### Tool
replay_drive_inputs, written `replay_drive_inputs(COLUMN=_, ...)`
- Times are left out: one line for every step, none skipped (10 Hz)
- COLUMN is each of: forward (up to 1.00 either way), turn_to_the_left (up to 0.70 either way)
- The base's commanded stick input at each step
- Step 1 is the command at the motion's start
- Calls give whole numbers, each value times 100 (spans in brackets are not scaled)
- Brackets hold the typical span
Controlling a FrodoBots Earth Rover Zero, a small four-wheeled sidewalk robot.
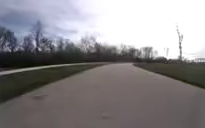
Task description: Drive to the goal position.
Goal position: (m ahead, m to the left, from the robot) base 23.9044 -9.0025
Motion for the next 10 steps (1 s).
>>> replay_drive_inputs(forward=100, turn_to_the_left=-36)
replay_drive_inputs(forward=100, turn_to_the_left=-8)
replay_drive_inputs(forward=100, turn_to_the_left=-1)
replay_drive_inputs(forward=100, turn_to_the_left=0)
replay_drive_inputs(forward=100, turn_to_the_left=0)
replay_drive_inputs(forward=100, turn_to_the_left=0)
replay_drive_inputs(forward=100, turn_to_the_left=0)
replay_drive_inputs(forward=100, turn_to_the_left=0)
replay_drive_inputs(forward=100, turn_to_the_left=0)
replay_drive_inputs(forward=100, turn_to_the_left=0)
